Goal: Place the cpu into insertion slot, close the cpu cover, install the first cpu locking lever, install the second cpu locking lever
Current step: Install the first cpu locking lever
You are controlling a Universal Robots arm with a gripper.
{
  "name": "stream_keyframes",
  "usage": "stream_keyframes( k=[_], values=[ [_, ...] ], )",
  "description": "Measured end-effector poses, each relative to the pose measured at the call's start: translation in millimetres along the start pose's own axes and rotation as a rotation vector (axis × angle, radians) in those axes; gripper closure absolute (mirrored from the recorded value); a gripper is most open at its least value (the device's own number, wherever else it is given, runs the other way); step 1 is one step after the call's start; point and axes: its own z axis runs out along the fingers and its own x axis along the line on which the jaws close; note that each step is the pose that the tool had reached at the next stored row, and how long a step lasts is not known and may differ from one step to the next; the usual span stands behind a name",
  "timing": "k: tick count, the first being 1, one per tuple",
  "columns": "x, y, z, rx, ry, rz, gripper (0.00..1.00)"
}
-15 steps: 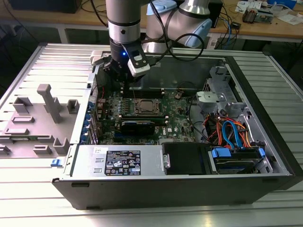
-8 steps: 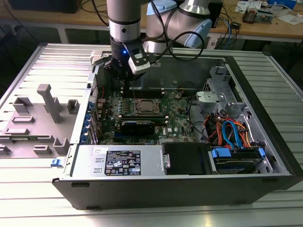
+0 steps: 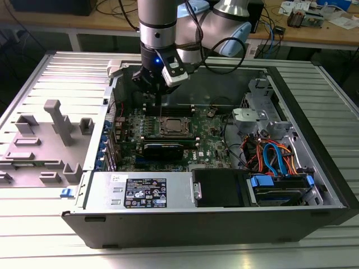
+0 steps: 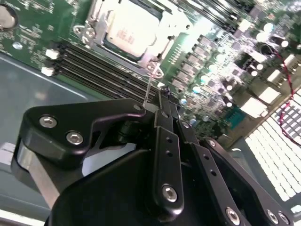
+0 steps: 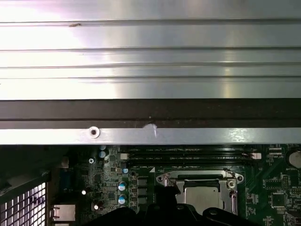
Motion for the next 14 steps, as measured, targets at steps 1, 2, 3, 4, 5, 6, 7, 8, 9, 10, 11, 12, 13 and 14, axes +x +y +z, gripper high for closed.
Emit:
stream_keyframes(
  k=[1, 2, 3, 4, 5, 6, 7, 8, 9, 10, 11, 12, 13, 14],
  values=[
    [-2.1, 0.2, 0.5, 0.0000, -0.0024, 0.000, 0.89],
    [-3.6, 0.3, 0.9, 0.0000, -0.0059, -0.001, 0.89],
    [-5.2, 0.4, 1.4, 0.0000, -0.0100, -0.001, 0.89],
    [-7.1, 0.5, 1.9, 0.0000, -0.0144, -0.002, 0.89],
    [-8.9, 0.5, 2.5, 0.0001, -0.0192, -0.003, 0.89],
    [-10.2, 0.4, 3.0, 0.0003, -0.0228, -0.004, 0.89],
    [-11.9, 0.5, 4.2, 0.0011, -0.0303, -0.014, 0.89],
    [-12.0, 0.5, 4.7, 0.0022, -0.0331, -0.018, 0.89],
    [-12.0, 0.4, 4.7, 0.0033, -0.0343, -0.019, 0.89],
    [-12.0, 0.4, 4.8, 0.0033, -0.0343, -0.019, 0.89],
    [-11.8, 0.5, 4.9, 0.0030, -0.0379, -0.019, 0.89],
    [-11.8, 0.5, 4.9, 0.0030, -0.0382, -0.019, 0.89],
    [-12.0, 0.5, 5.1, 0.0031, -0.0387, -0.019, 0.89],
    [-12.3, 0.6, 5.4, 0.0032, -0.0390, -0.020, 0.89]
  ],
)
